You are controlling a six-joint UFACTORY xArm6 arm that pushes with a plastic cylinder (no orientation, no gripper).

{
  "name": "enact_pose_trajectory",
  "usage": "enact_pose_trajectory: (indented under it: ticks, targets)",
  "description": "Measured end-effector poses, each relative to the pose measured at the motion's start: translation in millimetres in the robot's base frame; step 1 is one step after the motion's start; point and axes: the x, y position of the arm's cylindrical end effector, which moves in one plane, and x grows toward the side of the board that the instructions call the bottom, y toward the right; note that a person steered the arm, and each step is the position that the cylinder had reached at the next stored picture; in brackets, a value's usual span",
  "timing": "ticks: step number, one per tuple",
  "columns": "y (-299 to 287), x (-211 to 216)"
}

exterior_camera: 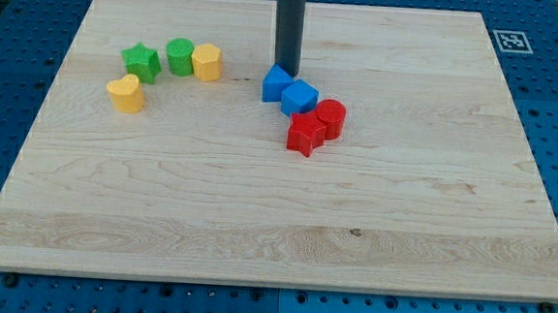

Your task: Push blue triangle to center

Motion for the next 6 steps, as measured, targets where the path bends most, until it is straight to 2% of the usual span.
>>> enact_pose_trajectory:
  ticks: [2,5,6]
  targets:
    - [-11,35]
    - [-69,36]
    - [-72,36]
